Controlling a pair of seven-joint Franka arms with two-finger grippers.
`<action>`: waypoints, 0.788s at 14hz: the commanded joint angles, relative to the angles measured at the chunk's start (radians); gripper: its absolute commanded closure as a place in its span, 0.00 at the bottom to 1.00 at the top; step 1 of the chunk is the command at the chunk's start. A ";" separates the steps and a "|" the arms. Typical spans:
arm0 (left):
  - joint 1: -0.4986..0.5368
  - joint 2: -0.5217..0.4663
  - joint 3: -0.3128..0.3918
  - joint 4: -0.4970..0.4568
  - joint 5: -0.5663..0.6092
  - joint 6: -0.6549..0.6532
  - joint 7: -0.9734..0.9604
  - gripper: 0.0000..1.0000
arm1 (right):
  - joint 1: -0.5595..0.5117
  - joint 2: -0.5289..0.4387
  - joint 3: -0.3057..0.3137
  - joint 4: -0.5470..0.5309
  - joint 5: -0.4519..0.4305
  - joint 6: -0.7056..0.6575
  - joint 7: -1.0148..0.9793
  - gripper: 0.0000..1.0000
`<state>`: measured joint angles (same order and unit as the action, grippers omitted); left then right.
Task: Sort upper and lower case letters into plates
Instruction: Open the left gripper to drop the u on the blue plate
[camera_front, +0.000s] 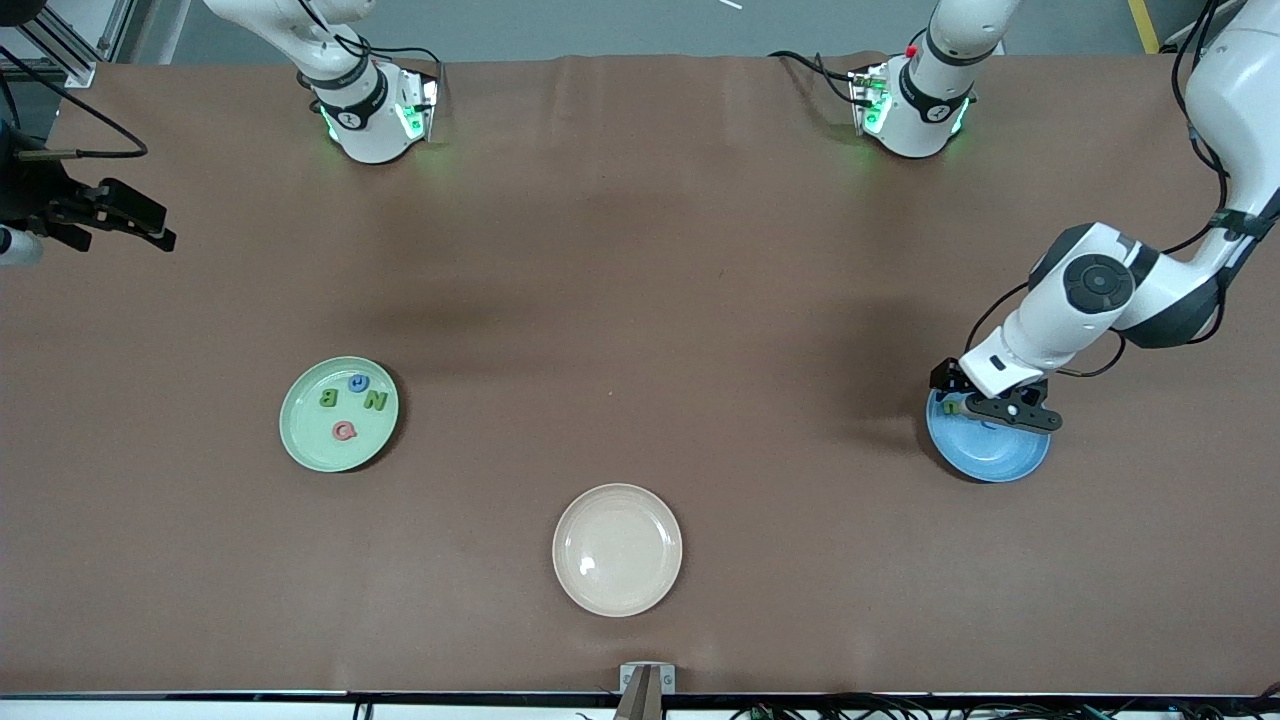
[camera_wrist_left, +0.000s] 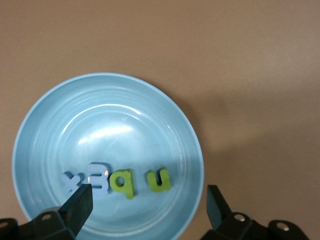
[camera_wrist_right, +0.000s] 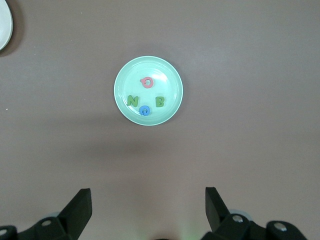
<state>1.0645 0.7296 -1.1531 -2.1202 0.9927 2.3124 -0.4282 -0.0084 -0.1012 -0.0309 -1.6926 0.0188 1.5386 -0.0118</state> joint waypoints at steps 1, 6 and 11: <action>0.005 -0.048 -0.049 0.025 -0.095 -0.053 0.016 0.00 | -0.005 -0.012 0.002 -0.010 -0.003 -0.003 0.003 0.00; -0.006 -0.364 -0.027 0.100 -0.731 -0.088 0.354 0.00 | -0.005 -0.012 0.002 -0.010 -0.003 -0.003 0.003 0.00; -0.001 -0.645 0.007 0.144 -0.974 -0.220 0.431 0.00 | -0.004 -0.012 0.002 -0.010 -0.003 -0.003 0.003 0.00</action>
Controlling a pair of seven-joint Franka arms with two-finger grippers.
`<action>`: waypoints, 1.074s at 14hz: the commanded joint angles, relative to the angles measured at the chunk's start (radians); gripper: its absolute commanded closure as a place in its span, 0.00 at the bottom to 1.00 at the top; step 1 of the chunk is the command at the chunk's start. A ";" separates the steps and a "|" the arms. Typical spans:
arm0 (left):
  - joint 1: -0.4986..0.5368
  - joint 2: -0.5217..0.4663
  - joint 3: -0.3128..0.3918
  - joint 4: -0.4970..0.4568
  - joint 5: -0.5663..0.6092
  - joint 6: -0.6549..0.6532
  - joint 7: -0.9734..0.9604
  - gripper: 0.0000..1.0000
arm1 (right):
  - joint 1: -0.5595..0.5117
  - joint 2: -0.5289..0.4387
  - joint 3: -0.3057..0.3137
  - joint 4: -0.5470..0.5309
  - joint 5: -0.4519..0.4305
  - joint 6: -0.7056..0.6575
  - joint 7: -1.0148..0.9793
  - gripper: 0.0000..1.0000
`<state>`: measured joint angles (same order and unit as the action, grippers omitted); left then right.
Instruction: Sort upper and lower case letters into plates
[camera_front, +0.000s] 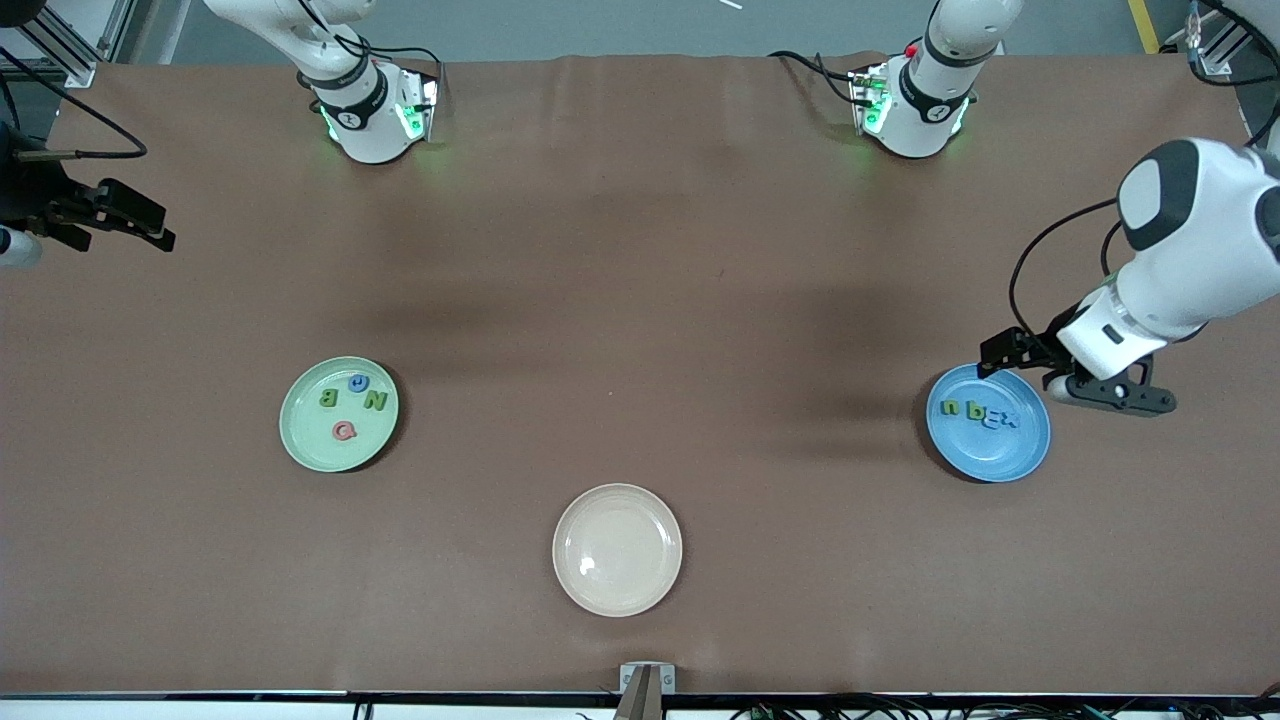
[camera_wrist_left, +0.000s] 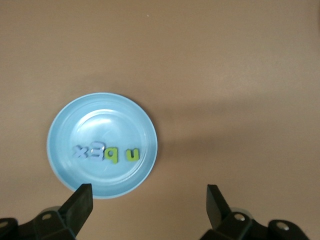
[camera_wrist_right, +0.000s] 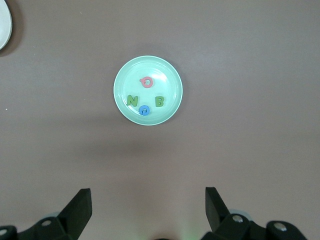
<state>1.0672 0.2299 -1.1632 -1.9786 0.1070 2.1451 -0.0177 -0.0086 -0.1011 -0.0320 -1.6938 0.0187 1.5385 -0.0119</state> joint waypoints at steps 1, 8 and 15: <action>-0.001 -0.171 0.020 0.020 -0.116 -0.079 0.015 0.00 | -0.004 -0.012 0.003 -0.009 -0.003 -0.003 0.003 0.00; 0.014 -0.208 0.085 0.251 -0.176 -0.382 0.007 0.00 | -0.005 -0.012 0.003 -0.009 -0.003 -0.001 0.003 0.00; 0.014 -0.179 0.089 0.373 -0.118 -0.560 -0.033 0.00 | -0.005 -0.012 0.003 -0.009 -0.003 -0.001 0.003 0.00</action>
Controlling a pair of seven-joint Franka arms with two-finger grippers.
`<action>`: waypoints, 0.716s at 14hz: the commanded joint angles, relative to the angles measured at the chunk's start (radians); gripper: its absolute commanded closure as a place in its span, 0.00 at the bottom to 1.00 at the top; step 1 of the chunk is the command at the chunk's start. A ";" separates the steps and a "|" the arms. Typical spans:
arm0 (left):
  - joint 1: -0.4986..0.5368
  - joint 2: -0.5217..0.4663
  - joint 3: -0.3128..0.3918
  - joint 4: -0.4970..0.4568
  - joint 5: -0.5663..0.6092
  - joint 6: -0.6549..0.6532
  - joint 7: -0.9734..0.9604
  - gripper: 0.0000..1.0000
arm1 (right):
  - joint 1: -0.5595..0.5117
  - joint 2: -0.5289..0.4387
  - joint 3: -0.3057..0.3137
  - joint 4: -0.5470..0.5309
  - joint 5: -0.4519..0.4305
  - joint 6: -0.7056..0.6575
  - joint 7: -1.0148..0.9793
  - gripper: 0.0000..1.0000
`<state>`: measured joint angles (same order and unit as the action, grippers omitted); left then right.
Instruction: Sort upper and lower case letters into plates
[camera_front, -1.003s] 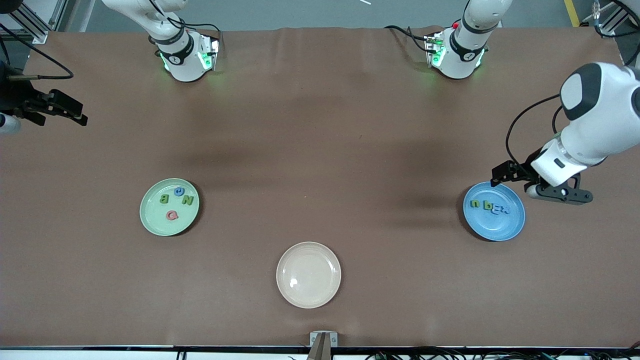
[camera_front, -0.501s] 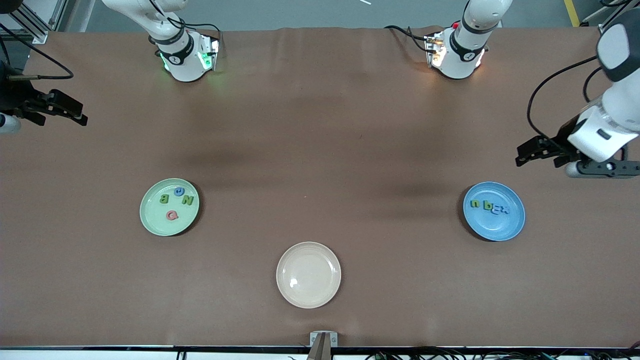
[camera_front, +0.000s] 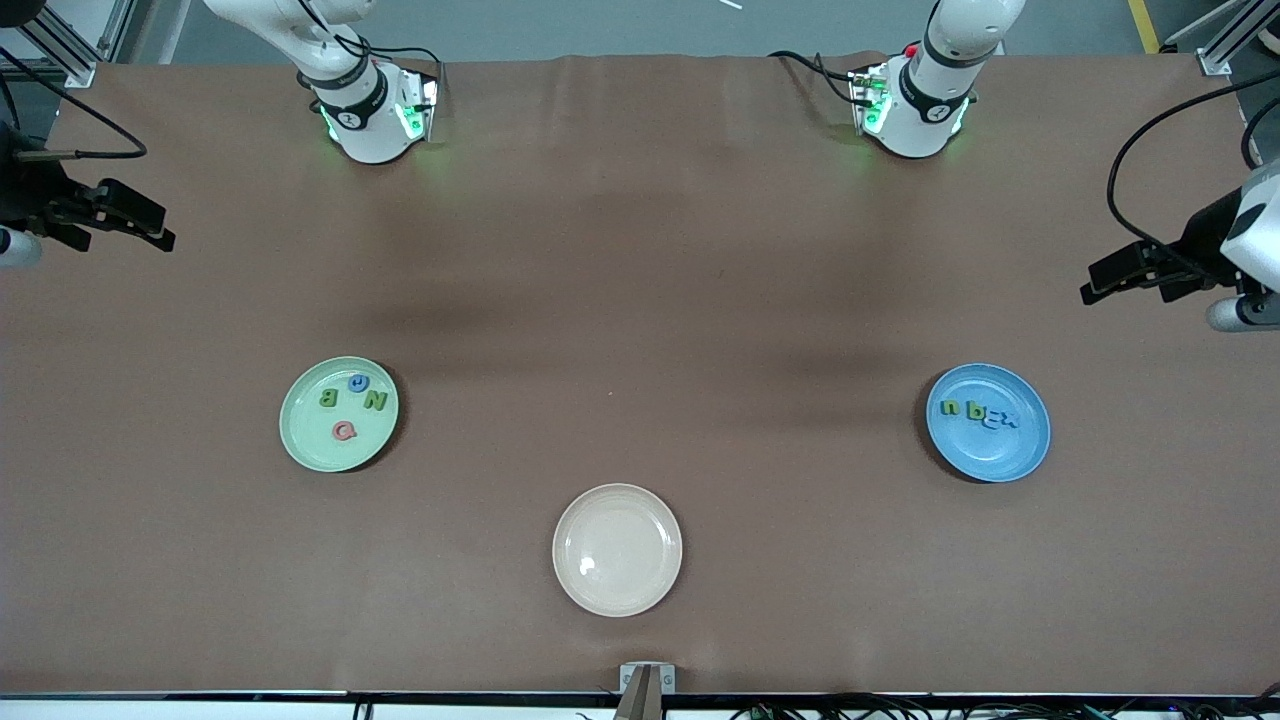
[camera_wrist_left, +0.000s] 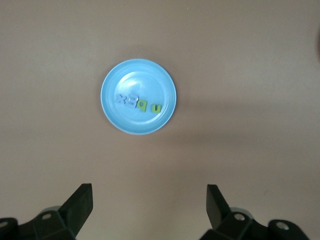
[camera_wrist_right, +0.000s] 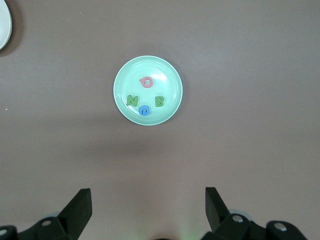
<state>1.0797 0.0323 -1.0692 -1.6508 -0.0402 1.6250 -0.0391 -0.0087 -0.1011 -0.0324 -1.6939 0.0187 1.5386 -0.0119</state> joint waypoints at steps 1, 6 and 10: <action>-0.001 0.021 -0.006 0.069 0.031 -0.040 -0.010 0.00 | -0.005 -0.012 0.003 -0.007 -0.003 -0.002 0.003 0.00; -0.004 0.043 -0.012 0.085 0.066 0.001 -0.008 0.00 | -0.007 -0.012 0.003 -0.009 -0.003 -0.002 0.004 0.00; -0.007 0.120 -0.014 0.095 0.085 -0.007 -0.010 0.00 | -0.007 -0.012 0.003 -0.007 0.000 0.000 0.000 0.00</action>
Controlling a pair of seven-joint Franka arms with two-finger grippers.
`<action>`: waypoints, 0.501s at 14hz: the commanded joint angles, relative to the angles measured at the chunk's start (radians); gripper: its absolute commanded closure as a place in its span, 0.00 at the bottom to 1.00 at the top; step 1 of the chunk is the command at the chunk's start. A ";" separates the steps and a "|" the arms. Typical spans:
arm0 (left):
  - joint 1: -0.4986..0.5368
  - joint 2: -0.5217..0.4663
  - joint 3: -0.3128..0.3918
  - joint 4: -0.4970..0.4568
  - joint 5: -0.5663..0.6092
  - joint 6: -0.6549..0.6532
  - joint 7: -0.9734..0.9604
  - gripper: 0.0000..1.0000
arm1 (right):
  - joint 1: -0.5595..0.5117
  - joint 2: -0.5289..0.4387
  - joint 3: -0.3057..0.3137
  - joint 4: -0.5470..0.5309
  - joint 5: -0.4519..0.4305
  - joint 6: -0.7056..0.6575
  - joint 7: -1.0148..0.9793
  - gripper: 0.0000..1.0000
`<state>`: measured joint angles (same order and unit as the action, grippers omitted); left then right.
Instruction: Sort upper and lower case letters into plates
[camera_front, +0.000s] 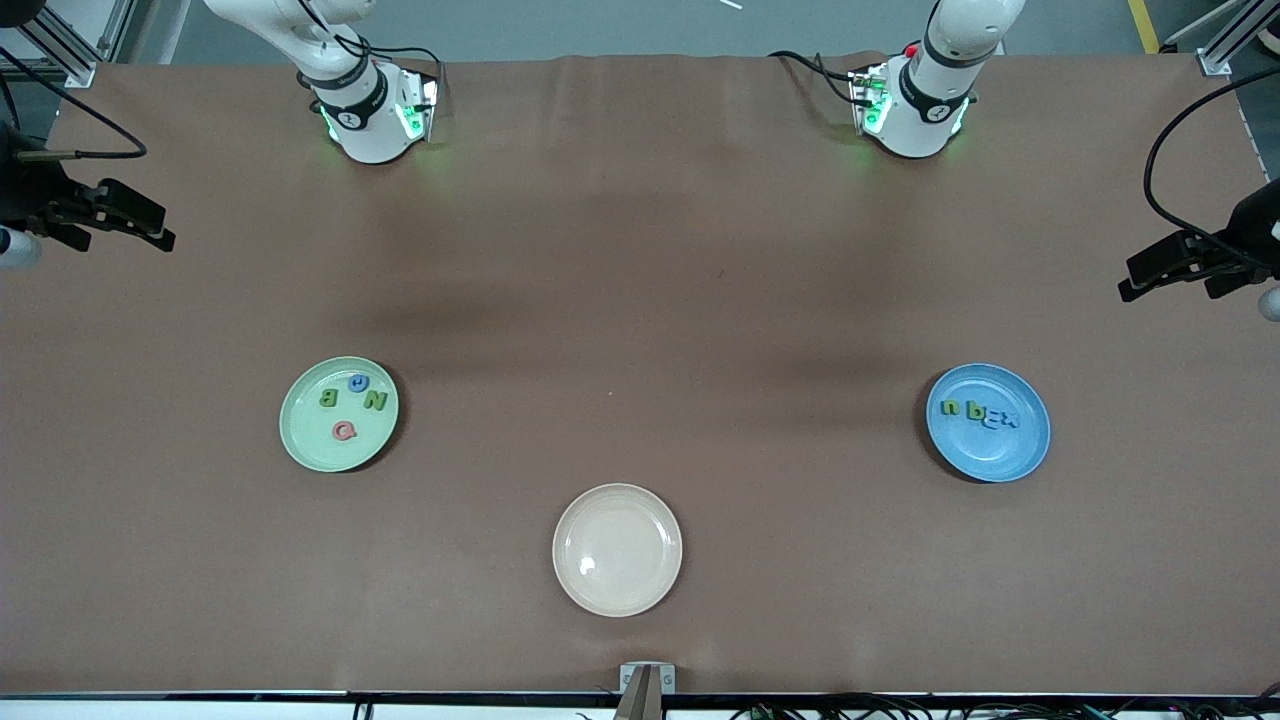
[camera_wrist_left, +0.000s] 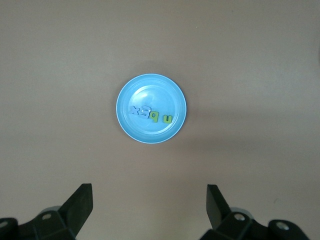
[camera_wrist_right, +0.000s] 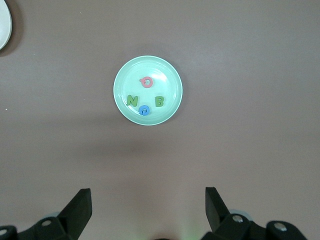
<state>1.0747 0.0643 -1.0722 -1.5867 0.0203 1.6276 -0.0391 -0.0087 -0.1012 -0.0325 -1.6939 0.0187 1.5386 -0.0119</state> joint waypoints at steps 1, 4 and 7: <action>0.001 0.160 -0.008 0.078 0.021 -0.015 0.005 0.00 | -0.007 -0.012 0.002 -0.007 0.000 0.001 0.000 0.00; -0.001 0.126 -0.011 0.083 0.026 -0.034 -0.005 0.00 | -0.007 -0.012 0.002 -0.007 0.000 0.001 -0.014 0.00; -0.001 0.112 -0.014 0.082 0.027 -0.043 -0.005 0.00 | -0.008 -0.012 0.000 -0.007 0.001 0.005 -0.056 0.00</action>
<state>1.0753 0.2008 -1.0760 -1.5216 0.0265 1.6119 -0.0379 -0.0089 -0.1012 -0.0335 -1.6937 0.0187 1.5398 -0.0429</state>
